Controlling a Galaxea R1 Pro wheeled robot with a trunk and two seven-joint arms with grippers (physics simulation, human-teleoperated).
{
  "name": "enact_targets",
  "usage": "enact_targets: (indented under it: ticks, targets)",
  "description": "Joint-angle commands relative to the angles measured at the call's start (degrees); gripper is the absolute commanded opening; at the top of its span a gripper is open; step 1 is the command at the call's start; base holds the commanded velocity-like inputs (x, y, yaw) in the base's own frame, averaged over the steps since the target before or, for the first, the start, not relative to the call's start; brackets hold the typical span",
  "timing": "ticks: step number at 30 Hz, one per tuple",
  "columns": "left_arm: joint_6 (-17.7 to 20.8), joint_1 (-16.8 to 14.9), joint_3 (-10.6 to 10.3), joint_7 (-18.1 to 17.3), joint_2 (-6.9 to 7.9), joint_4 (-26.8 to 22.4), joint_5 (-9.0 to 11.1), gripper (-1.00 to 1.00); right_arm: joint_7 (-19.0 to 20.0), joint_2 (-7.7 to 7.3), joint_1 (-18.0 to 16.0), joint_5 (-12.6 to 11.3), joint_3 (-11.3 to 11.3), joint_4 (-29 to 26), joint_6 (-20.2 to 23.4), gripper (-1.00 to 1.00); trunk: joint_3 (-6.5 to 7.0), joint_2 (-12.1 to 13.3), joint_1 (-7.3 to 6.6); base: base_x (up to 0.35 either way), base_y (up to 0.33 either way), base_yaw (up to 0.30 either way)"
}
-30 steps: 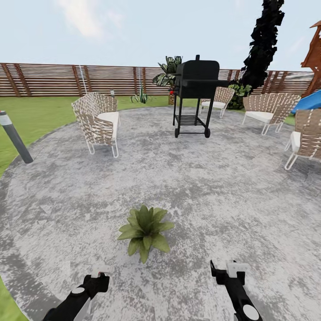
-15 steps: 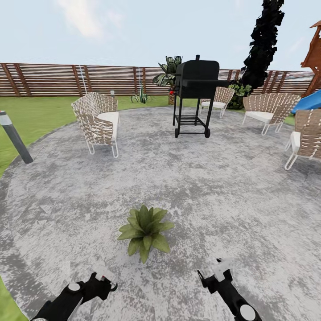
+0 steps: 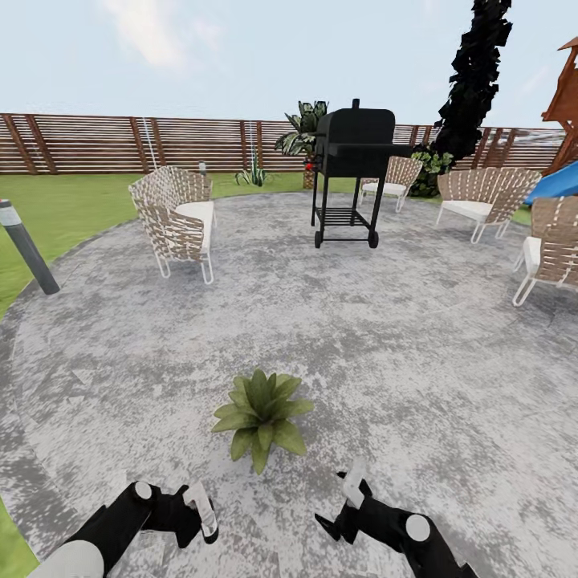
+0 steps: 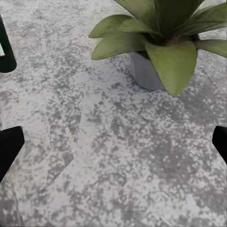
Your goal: Pick up the pesticide atomizer in the garden and spray insectifuge to fully cover both potted plants in the garden.
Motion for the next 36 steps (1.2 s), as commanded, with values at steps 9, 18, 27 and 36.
enact_targets:
  ticks: [9, 18, 27, 36]
  targets:
    - [2.9, -1.69, -0.13, -5.2, -0.26, -0.12, -7.36, -1.0, 2.8, 2.51, -2.51, 6.12, 8.02, -0.27, 2.03, -1.0, -0.05, -0.02, -0.01, 0.0, 0.0, 0.0]
    - [3.1, -1.78, -0.1, -7.58, -1.12, -0.16, -10.27, -1.0, 5.09, 4.21, -2.57, 6.35, 8.42, -0.21, 2.04, -1.0, -0.05, -0.02, -0.01, 0.0, 0.0, 0.0]
    - [2.86, -1.78, -0.05, -7.76, -2.13, -0.18, -13.49, -1.0, 8.46, 4.9, -2.57, 6.36, 11.79, -0.32, 2.01, -1.0, -0.05, -0.02, -0.01, 0.0, 0.0, 0.0]
    - [1.61, -1.78, -0.6, -9.38, -2.87, -0.1, -14.11, -1.0, 8.76, 4.91, -2.57, 6.51, 12.23, -0.45, 1.96, -1.0, -0.05, -0.02, -0.01, 0.0, 0.0, 0.0]
